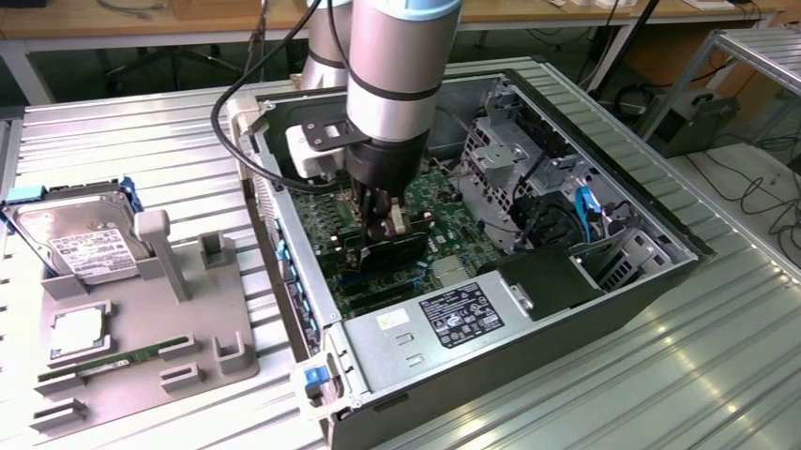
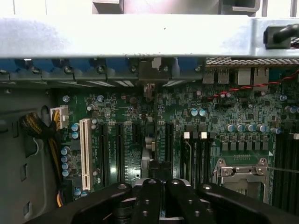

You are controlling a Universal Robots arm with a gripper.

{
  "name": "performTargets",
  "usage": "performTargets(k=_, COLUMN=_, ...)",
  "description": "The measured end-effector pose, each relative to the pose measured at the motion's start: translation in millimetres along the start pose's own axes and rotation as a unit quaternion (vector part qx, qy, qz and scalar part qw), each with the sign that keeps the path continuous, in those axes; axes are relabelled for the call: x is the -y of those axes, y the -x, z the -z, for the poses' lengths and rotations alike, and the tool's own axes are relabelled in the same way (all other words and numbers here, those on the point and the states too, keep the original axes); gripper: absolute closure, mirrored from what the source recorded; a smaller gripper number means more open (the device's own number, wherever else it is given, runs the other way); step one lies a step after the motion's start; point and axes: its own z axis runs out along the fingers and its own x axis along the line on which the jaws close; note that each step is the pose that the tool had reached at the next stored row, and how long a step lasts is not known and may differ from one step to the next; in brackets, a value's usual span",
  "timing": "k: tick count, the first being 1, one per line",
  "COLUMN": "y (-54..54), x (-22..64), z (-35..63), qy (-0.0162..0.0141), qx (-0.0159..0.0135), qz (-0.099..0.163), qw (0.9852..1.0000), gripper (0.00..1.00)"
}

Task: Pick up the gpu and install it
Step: 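Press down on the gpu until it lock into place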

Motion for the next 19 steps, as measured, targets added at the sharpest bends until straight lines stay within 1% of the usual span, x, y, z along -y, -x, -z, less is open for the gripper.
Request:
performTargets(k=5, y=0.1, x=12.3, z=1.4, qy=0.0001, qx=0.0057, qz=0.0, qw=1.0, gripper=0.89)
performTargets(k=9, y=0.2, x=19.8, z=5.1, qy=0.0001, qx=0.0112, qz=0.0, qw=0.9999, gripper=0.89)
performTargets(k=10, y=0.3, x=21.8, z=5.8, qy=0.0001, qx=0.0121, qz=0.0, qw=0.9999, gripper=0.89)
performTargets(k=13, y=0.2, x=25.3, z=6.5, qy=0.0004, qx=0.0124, qz=0.0, qw=0.9999, gripper=0.89)
performTargets(k=19, y=0.3, x=25.4, z=6.6, qy=0.0004, qx=0.0124, qz=0.0, qw=0.9999, gripper=0.89)
